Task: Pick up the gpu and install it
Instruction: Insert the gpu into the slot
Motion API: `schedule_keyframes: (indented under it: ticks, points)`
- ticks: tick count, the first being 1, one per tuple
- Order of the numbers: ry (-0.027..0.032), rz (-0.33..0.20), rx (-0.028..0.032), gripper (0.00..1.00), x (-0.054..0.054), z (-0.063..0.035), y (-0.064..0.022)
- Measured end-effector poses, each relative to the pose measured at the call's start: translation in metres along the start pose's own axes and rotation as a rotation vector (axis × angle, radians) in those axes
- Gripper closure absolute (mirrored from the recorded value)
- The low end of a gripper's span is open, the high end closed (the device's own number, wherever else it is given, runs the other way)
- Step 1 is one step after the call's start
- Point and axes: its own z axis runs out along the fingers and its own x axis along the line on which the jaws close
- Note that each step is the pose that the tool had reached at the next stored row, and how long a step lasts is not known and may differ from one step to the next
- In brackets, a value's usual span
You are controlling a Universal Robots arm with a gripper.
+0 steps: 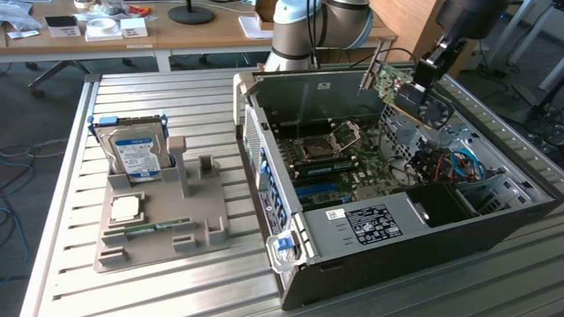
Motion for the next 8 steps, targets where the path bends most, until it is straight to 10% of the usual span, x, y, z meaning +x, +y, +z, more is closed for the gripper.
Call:
schedule_keyframes:
  ticks: [8]
  points:
    - [0.0079,-0.145,-0.0019,0.73,0.0000,0.0009,0.0000]
